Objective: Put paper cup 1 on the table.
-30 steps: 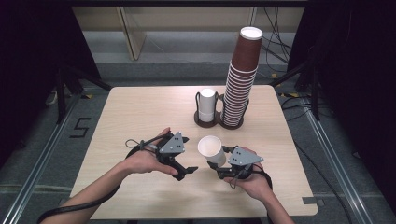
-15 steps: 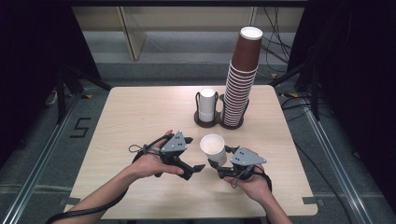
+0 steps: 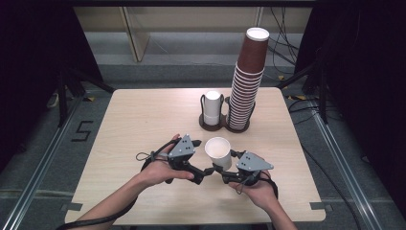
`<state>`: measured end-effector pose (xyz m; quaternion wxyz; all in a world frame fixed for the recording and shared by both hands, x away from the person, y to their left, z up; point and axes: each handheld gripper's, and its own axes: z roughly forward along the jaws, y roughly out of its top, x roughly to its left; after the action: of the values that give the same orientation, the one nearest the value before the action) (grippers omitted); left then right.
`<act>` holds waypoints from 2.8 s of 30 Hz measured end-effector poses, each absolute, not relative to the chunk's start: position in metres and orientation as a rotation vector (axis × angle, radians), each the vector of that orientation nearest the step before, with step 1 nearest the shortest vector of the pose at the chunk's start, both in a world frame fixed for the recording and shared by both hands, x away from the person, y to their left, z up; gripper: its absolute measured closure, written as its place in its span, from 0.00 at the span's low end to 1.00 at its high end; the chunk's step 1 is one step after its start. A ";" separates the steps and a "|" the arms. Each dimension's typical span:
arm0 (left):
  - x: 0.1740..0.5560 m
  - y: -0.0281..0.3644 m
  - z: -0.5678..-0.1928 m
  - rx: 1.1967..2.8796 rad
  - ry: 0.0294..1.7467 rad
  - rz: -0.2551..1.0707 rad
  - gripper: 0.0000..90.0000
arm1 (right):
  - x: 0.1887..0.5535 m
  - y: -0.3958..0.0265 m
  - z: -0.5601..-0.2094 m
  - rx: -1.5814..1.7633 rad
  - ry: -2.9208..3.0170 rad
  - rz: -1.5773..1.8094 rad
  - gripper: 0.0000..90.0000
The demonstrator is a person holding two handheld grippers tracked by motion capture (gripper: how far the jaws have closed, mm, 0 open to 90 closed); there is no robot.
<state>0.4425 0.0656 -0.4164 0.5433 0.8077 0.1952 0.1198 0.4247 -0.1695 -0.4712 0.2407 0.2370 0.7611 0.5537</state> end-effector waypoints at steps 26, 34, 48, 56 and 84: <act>0.455 0.047 -0.424 1.856 0.516 0.272 0.08 | 0.427 -0.160 -0.475 0.638 2.089 1.535 0.37; 0.455 0.045 -0.428 1.857 0.514 0.283 0.14 | 0.425 -0.158 -0.475 0.665 2.094 1.553 0.37; 0.452 0.042 -0.428 1.857 0.465 0.312 0.19 | 0.424 -0.161 -0.474 0.638 2.073 1.545 0.36; 0.448 0.038 -0.426 1.871 0.403 0.385 0.24 | 0.426 -0.161 -0.473 0.678 2.128 1.517 0.24; 0.435 0.030 -0.432 1.931 0.221 0.231 0.23 | 0.403 -0.185 -0.475 0.537 2.242 1.539 0.34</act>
<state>0.4352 0.0299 -0.4319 0.5583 0.8185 0.0936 0.0980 0.4026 -0.1854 -0.4751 0.1838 0.1905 0.7949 0.5459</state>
